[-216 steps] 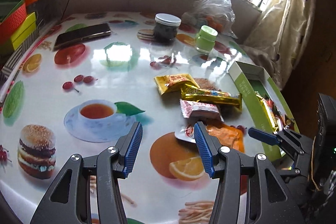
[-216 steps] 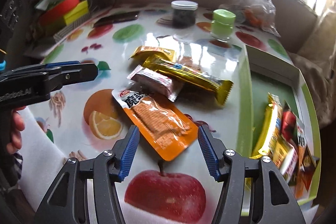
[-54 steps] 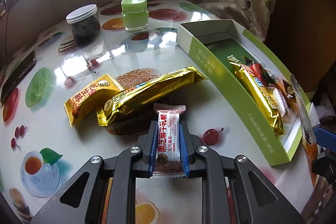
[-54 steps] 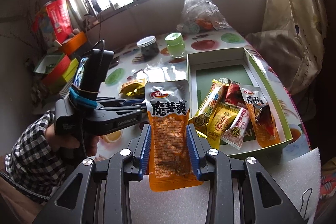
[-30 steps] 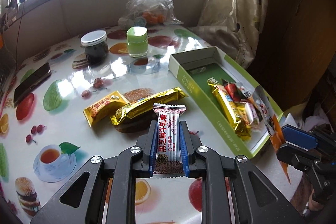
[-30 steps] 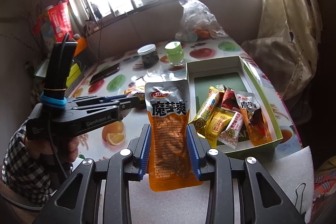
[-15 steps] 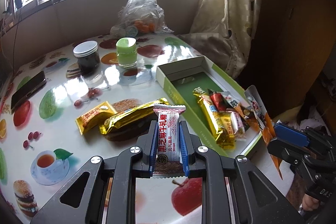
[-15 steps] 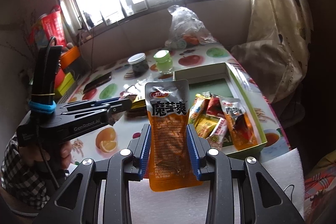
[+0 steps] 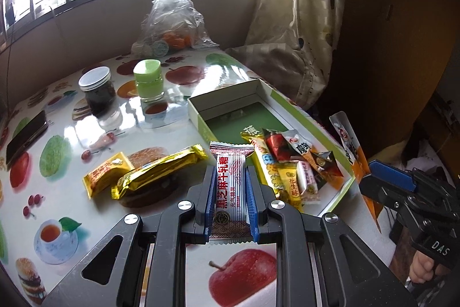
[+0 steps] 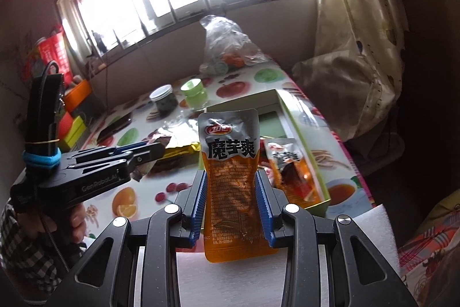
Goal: Organize snacks
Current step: 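Carry the pink-white packet and orange packet over the green box with both grippers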
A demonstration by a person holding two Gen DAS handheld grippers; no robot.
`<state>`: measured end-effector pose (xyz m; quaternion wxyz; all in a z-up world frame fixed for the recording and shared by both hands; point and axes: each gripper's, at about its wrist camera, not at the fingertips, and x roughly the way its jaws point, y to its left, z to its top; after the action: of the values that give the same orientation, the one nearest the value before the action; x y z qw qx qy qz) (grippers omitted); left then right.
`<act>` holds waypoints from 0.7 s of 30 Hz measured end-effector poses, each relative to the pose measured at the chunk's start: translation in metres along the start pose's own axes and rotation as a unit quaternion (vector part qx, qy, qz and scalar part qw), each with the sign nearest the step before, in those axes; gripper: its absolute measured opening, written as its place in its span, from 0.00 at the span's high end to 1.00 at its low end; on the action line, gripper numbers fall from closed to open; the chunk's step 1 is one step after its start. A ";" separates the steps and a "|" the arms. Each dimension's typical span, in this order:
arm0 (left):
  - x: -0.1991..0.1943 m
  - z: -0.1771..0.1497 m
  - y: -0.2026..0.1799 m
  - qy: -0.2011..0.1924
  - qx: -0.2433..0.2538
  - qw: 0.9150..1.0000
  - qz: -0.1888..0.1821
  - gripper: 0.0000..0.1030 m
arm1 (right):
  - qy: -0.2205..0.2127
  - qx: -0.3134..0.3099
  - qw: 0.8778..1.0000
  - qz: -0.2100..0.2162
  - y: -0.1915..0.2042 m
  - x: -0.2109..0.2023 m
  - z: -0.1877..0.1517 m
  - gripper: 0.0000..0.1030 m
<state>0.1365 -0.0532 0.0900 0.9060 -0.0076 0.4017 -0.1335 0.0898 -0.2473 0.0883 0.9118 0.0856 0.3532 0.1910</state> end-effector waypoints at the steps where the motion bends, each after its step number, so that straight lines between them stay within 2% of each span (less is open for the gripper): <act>1: 0.001 0.001 -0.001 0.000 0.001 1.000 -0.001 0.80 | 0.000 0.002 1.000 -0.001 -0.003 0.000 0.001 0.69; 21: 0.036 0.015 -0.017 0.018 -0.001 1.000 -0.019 0.80 | 0.008 0.007 0.999 -0.039 -0.029 0.021 0.014 0.68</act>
<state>0.1666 -0.0795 0.0758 0.8959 -0.0136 0.4180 -0.1499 0.1222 -0.2659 0.0772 0.9150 0.0764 0.3651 0.1538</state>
